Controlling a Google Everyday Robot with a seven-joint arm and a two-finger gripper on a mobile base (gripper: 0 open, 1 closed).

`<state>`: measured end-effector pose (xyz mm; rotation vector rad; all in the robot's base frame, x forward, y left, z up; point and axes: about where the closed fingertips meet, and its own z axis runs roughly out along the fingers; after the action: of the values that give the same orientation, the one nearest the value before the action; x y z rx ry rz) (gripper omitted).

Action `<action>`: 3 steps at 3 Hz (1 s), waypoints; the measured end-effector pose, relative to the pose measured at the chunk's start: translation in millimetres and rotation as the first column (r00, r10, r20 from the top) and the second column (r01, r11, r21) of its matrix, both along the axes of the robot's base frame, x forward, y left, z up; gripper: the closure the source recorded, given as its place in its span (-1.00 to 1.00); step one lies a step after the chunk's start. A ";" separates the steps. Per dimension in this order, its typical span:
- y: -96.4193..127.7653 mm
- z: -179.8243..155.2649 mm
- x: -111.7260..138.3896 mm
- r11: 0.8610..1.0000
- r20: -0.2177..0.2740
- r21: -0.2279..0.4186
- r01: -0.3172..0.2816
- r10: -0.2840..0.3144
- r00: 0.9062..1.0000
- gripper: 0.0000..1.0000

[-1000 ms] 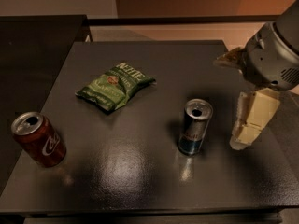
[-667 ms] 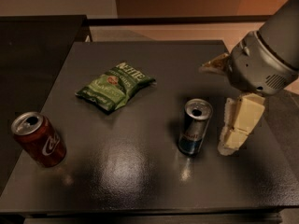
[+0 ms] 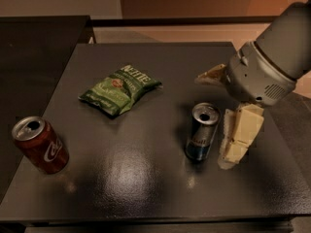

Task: Move redbull can near green jalapeno chip bag

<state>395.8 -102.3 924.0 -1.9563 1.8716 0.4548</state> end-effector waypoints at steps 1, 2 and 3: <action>1.3 -5.3 -1.0 1.000 -0.014 0.007 -0.006 0.006 1.000 -0.66; -0.4 -8.3 0.6 1.000 -0.018 0.014 -0.004 0.005 1.000 -0.19; -0.5 -7.1 3.8 1.000 -0.016 0.018 0.001 -0.001 1.000 0.30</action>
Offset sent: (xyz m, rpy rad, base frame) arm 0.0023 -0.0055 -0.0129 0.0216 0.0316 0.0013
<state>399.5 -102.8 916.9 -1.9456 1.8721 0.4866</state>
